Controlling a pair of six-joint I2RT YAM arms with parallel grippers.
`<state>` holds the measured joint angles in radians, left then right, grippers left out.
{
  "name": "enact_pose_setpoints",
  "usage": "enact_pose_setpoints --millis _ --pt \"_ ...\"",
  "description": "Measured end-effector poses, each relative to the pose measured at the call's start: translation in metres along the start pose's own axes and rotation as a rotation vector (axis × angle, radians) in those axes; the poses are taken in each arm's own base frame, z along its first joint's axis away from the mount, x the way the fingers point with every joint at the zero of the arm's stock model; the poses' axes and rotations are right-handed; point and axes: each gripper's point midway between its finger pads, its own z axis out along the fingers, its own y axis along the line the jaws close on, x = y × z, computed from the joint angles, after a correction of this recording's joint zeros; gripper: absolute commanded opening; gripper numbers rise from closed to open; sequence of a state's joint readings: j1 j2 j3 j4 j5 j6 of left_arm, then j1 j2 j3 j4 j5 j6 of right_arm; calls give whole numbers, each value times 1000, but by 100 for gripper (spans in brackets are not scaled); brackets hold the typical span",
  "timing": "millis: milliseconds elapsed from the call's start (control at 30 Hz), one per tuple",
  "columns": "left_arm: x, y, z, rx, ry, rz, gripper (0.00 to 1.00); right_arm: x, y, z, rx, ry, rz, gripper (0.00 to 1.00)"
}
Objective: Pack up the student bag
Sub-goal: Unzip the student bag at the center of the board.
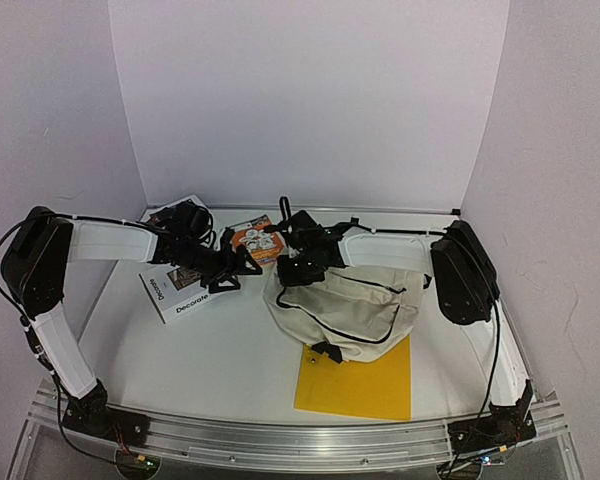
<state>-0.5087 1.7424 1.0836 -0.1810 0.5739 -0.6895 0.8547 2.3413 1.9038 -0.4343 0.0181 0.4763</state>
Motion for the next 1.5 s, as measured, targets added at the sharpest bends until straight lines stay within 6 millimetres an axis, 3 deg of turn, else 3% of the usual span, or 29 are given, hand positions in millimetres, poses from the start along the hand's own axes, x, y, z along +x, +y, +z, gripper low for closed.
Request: enact_pose_setpoints --millis 67,367,533,667,867,1067,1267,1500 --pt "0 0 0 -1 0 0 82 0 -1 0 9 -4 0 0" --pt "-1 4 6 -2 1 -11 82 -4 -2 -7 21 -32 34 0" --pt "-4 9 16 -3 8 -32 81 -17 7 -41 -42 -90 86 0" --pt "-21 -1 24 27 -10 -32 79 -25 16 -61 -107 -125 124 0" --pt "-46 -24 30 100 -42 -7 75 -13 20 -62 -166 -107 164 0" --pt "-58 -30 43 120 -39 -7 70 1 22 -63 -226 -91 208 0" --pt "-51 -26 62 114 4 -15 65 -4 28 -74 -271 -111 222 0" --pt "-39 -35 80 130 55 -1 63 -6 31 -85 -294 -120 221 0"
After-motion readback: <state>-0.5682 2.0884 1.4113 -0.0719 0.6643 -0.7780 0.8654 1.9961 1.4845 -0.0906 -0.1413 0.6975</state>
